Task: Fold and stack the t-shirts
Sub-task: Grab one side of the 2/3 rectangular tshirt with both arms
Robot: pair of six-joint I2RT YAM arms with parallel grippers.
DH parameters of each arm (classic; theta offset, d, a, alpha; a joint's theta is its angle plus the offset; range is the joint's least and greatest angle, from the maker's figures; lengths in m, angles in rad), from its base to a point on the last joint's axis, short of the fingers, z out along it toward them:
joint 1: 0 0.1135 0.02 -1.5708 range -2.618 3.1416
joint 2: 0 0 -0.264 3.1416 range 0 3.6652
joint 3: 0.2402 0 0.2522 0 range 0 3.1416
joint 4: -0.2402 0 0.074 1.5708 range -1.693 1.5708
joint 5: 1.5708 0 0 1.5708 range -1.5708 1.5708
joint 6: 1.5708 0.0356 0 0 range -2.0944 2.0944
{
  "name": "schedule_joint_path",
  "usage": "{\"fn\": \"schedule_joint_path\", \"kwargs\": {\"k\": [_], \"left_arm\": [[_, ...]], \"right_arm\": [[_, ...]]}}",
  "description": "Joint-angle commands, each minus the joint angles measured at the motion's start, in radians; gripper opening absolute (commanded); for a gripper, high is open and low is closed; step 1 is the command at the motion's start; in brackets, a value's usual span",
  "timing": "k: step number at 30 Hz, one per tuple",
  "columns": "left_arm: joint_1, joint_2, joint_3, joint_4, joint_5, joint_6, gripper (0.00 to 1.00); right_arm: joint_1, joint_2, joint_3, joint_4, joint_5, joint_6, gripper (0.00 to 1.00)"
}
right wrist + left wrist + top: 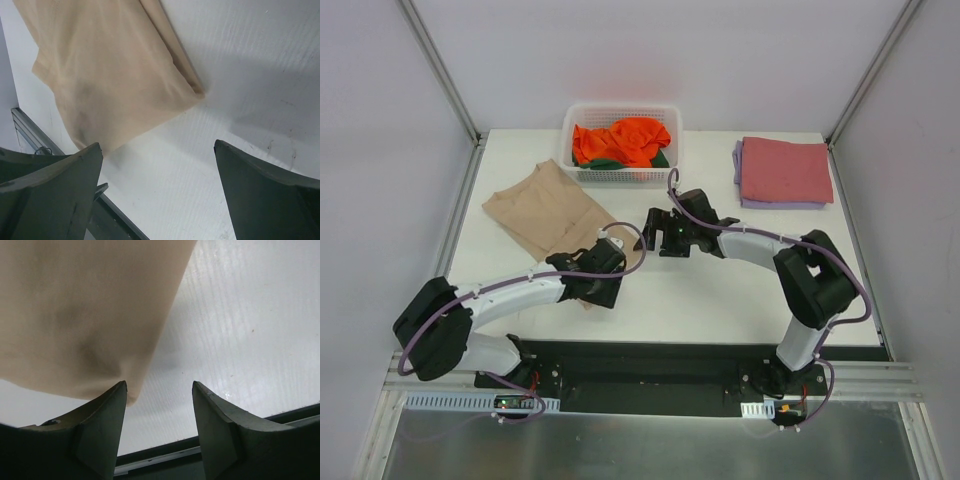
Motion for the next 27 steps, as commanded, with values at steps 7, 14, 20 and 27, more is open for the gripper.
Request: {"fn": "schedule_joint_path", "kwargs": {"k": [7, 14, 20, 27], "left_arm": [[-0.001, -0.047, 0.021, -0.082, -0.089, -0.014, 0.53], [-0.002, 0.083, -0.001, -0.086, -0.106, -0.045, 0.4], [-0.011, 0.157, 0.006, -0.088, -0.06, -0.055, 0.31], [-0.04, 0.183, 0.007, -0.086, -0.072, -0.094, 0.0]], "right_arm": [[-0.005, 0.009, 0.039, 0.029, -0.028, 0.009, 0.96], [-0.005, 0.023, 0.043, 0.029, -0.022, 0.01, 0.96], [-0.006, 0.037, 0.051, 0.029, -0.016, 0.015, 0.96], [-0.001, 0.103, 0.098, 0.028, -0.048, 0.064, 0.96]]}}
